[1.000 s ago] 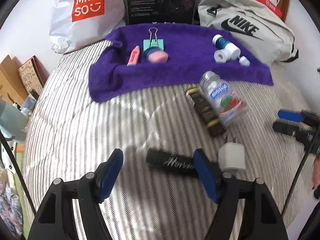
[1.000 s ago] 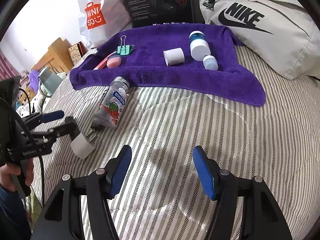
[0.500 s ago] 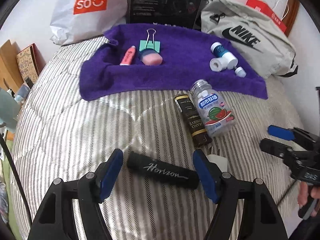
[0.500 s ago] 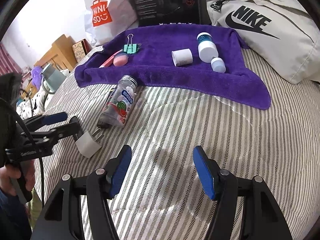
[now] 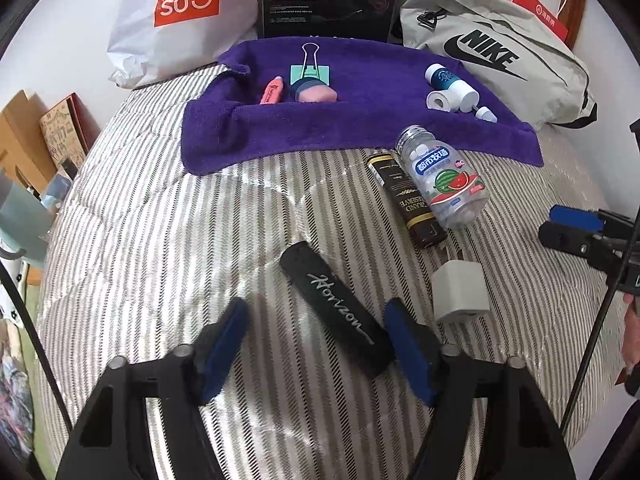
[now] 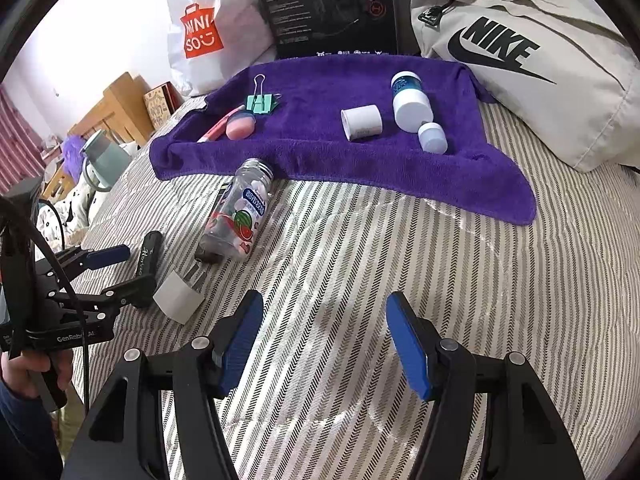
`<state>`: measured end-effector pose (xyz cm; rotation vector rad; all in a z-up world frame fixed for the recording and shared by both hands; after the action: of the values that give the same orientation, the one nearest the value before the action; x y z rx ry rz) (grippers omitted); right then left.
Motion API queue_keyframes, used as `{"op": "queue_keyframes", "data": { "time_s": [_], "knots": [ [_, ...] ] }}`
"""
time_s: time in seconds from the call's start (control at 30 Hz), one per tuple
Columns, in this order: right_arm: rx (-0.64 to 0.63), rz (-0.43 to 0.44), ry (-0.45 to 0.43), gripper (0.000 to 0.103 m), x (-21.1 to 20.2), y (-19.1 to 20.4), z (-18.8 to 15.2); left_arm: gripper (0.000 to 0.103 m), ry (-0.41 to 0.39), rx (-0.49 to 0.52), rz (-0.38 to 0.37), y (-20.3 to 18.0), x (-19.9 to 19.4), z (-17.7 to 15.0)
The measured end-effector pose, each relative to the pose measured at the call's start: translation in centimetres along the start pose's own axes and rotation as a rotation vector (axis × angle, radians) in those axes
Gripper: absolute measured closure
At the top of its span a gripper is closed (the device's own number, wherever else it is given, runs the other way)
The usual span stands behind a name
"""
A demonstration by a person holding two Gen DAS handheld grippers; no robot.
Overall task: Organize rigid objects
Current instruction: 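Grasp the black Horizon case with the left tool while the right tool grasps the watermelon bottle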
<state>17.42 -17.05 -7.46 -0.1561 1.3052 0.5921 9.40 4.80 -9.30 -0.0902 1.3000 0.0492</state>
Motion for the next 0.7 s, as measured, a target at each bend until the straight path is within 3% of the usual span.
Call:
{"op": "queue_keyframes", "data": {
  "time_s": [0.17, 0.37, 0.7],
  "knots": [
    [0.001, 0.005, 0.0, 0.04, 0.4, 0.7, 0.4, 0.067, -0.015, 0.03, 0.039, -1.4, 0.2, 0.6],
    [-0.003, 0.039, -0.022, 0.04, 0.4, 2.1, 2.8, 0.08, -0.02, 0.029, 0.021, -0.9, 0.0, 0.6],
    [-0.053, 0.051, 0.031, 0.04, 4.2, 5.8, 7.0, 0.081, -0.022, -0.022, 0.04, 3.2, -0.5, -0.5]
  ]
}}
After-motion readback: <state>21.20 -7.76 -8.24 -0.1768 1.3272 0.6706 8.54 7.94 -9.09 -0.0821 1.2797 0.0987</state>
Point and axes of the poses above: each gripper's, at about its wrist camera, not at the fingertips, and x roughly the way its jaws point, y to its left, z to its top, the point moved 3 cm from there along x, roughly the way its jaws point, and after that the axes turned 13 degrees about y, right-handed, at the moved point
